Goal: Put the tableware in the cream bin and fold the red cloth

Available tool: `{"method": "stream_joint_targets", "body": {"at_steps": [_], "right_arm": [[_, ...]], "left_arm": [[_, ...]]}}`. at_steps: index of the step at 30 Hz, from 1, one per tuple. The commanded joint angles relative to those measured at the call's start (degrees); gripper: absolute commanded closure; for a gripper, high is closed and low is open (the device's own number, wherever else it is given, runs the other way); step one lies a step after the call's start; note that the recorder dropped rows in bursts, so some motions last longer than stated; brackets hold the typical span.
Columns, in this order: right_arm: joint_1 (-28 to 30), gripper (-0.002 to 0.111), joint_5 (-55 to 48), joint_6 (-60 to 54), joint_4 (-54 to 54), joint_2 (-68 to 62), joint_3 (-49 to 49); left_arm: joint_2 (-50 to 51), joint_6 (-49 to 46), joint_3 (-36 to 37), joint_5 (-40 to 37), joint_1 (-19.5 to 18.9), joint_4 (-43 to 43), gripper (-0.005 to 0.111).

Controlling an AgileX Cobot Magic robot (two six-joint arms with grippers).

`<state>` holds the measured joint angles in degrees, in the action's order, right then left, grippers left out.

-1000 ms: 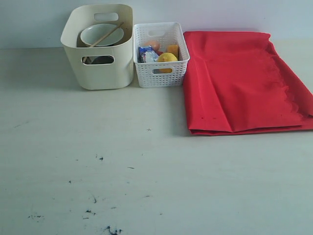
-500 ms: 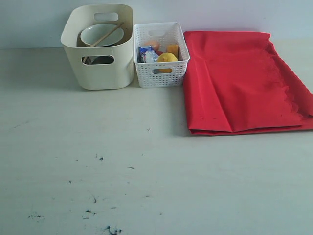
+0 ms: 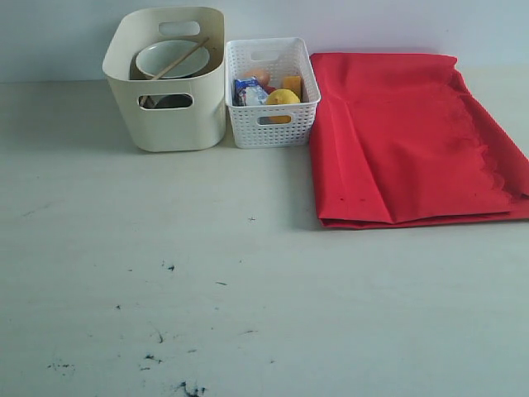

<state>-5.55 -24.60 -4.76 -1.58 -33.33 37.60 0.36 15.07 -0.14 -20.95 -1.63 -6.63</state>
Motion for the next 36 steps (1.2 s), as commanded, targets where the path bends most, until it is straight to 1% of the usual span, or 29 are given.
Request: {"method": "stream_joint_targets", "body": {"at_steps": [1,29,31,36], "right_arm": [[0.26,0.108,0.85,0.1,0.03,-0.14,-0.16],[0.26,0.108,0.74,-0.11,0.03,-0.02,-0.16],[0.26,0.108,0.83,1.05,-0.3,1.64,-0.67],[0.26,0.108,4.04,3.82,-0.3,14.24,-10.73]], "left_arm": [[-0.36,-0.27,0.14,0.25,-0.02,-0.33,0.107],[-0.36,-0.27,0.14,0.25,-0.02,-0.33,0.107],[-0.36,-0.27,0.14,0.25,-0.02,-0.33,0.107],[-0.36,-0.27,0.14,0.26,-0.02,-0.33,0.107]]}}
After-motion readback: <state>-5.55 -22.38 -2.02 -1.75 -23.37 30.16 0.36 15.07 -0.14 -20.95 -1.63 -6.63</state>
